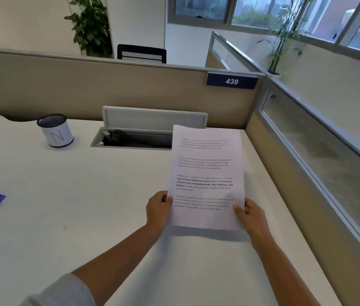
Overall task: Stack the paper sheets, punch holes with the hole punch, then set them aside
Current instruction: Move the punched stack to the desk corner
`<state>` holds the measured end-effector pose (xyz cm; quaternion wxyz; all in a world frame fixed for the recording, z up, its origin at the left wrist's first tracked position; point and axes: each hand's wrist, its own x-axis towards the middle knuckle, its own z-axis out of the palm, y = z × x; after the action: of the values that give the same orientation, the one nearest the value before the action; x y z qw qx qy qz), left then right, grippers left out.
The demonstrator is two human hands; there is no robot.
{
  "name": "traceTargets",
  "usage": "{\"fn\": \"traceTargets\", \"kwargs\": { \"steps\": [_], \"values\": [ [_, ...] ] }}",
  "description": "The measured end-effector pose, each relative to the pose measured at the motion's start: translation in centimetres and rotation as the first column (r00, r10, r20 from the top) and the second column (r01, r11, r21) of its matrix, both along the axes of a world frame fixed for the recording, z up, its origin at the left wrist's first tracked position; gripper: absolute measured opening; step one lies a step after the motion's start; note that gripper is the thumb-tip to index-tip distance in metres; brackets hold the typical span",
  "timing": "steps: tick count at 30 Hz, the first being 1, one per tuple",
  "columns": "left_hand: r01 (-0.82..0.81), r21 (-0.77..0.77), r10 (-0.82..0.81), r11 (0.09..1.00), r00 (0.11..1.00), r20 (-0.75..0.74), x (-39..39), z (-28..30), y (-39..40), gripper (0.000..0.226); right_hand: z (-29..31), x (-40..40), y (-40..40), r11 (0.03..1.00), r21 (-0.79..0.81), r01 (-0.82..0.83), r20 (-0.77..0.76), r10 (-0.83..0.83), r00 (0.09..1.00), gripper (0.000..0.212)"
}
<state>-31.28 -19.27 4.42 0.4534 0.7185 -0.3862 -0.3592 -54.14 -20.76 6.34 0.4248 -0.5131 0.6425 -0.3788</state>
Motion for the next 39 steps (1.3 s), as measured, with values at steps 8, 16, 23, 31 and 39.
{"fn": "traceTargets", "kwargs": {
  "steps": [8,16,23,31,39],
  "values": [
    [0.197,0.132,-0.204,0.971,0.978,0.043,-7.1,-1.1,-4.5,0.025,-1.7,-7.7,-3.2,0.982,0.123,0.145,-0.113,-0.131,0.985,0.027],
    [0.211,0.190,-0.196,0.959,0.976,-0.095,-9.5,-2.0,-7.1,0.022,-1.7,-10.8,-7.2,0.955,0.188,0.232,-0.130,-0.210,0.969,0.033],
    [0.312,0.166,-0.306,0.936,0.950,-0.058,-10.6,-2.0,-8.0,0.021,-1.8,-11.6,-8.7,0.966,0.140,0.217,-0.273,-0.173,0.946,0.032],
    [0.359,0.129,-0.370,0.924,0.927,0.068,-12.0,-2.0,-7.3,0.018,-2.9,-12.1,-7.2,0.951,0.055,0.303,-0.394,-0.258,0.882,0.025],
    [0.403,0.162,-0.428,0.901,0.886,0.176,-12.1,-2.1,-7.7,0.019,-3.6,-12.0,-6.9,0.939,0.019,0.342,-0.458,-0.296,0.838,0.024]
  ]
}}
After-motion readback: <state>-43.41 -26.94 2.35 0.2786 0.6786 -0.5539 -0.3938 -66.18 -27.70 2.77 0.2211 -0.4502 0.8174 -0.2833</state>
